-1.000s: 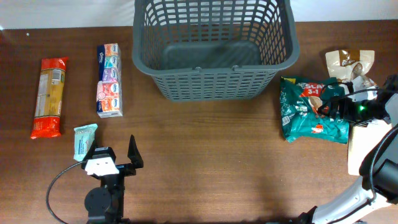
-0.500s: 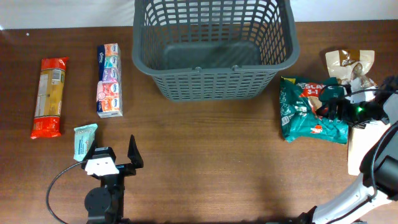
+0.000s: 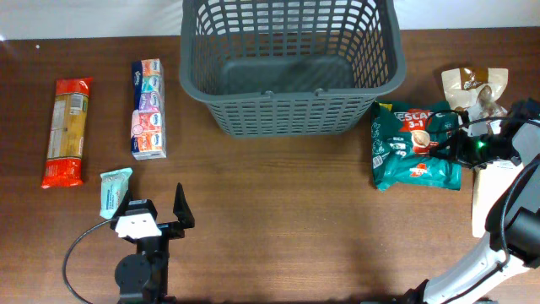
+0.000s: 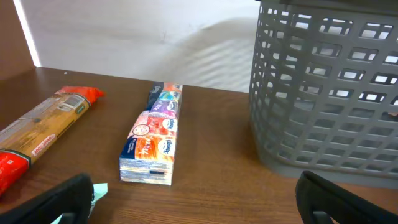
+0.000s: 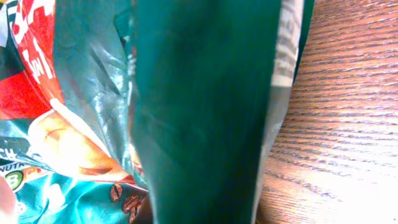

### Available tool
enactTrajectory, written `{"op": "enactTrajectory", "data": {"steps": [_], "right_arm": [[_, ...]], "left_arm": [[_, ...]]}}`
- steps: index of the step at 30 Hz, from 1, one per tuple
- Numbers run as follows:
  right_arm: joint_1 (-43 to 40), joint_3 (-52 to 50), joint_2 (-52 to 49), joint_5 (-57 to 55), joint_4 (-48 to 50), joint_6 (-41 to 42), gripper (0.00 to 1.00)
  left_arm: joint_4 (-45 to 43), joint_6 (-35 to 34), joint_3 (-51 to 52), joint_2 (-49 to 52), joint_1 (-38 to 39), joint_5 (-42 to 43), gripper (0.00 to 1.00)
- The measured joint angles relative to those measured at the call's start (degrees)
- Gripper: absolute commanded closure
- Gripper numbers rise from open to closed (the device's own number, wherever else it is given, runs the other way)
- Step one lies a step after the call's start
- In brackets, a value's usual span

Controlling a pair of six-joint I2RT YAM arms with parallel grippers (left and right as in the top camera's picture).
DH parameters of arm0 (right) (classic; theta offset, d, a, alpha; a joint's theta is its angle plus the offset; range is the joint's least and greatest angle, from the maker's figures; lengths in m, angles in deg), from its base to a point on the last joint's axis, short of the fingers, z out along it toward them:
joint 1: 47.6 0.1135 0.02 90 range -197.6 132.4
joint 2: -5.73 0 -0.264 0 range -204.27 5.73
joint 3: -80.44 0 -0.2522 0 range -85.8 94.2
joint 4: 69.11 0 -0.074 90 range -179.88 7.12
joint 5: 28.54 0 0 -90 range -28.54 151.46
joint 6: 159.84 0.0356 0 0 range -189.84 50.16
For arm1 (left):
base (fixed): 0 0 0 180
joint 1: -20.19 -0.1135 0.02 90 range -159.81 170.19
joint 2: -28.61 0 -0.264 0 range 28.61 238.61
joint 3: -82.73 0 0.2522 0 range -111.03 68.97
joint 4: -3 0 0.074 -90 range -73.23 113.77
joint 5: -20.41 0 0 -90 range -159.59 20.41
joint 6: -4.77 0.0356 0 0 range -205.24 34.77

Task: Pack container
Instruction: 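Lift the Nescafe bag and carry it left over the grey basket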

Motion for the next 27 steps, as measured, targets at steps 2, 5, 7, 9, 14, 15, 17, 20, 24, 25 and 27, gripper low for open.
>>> {"op": "enactTrajectory", "data": {"steps": [2, 5, 7, 9, 14, 15, 17, 20, 24, 25, 27], "right_arm": [[0.0, 0.0, 0.0, 0.0, 0.0, 0.2, 0.96], [0.02, 0.0, 0.0, 0.02, -0.02, 0.9, 0.96], [0.02, -0.02, 0.0, 0.15, 0.0, 1.29, 0.96], [0.02, -0.02, -0.04, 0.37, 0.02, 1.42, 0.96], [0.02, -0.07, -0.07, 1.55, 0.2, 1.66, 0.96], [0.04, -0.07, -0.07, 1.77, 0.2, 1.73, 0.96], [0.07, 0.02, -0.07, 2.03, -0.13, 1.81, 0.96], [0.2, 0.92, -0.07, 2.01, -1.77, 2.14, 0.96], [0.68, 3.96, -0.02, 0.81, -4.96, 2.16, 0.96], [0.72, 5.09, 0.09, 0.35, -5.68, 2.14, 0.96], [0.81, 6.93, 0.66, -0.35, -6.43, 2.16, 0.96]], "left_arm": [[0.0, 0.0, 0.0, 0.0, 0.0, 0.0, 0.01], [0.0, 0.0, 0.0, 0.0, 0.0, 0.0, 0.01], [0.0, 0.0, 0.0, 0.0, 0.0, 0.0, 0.01], [0.0, 0.0, 0.0, 0.0, 0.0, 0.0, 0.01], [0.0, 0.0, 0.0, 0.0, 0.0, 0.0, 0.01], [0.0, 0.0, 0.0, 0.0, 0.0, 0.0, 0.01], [0.0, 0.0, 0.0, 0.0, 0.0, 0.0, 0.01], [0.0, 0.0, 0.0, 0.0, 0.0, 0.0, 0.01], [0.0, 0.0, 0.0, 0.0, 0.0, 0.0, 0.01], [0.0, 0.0, 0.0, 0.0, 0.0, 0.0, 0.01], [0.0, 0.0, 0.02, 0.0, 0.0, 0.0, 0.01]]}}
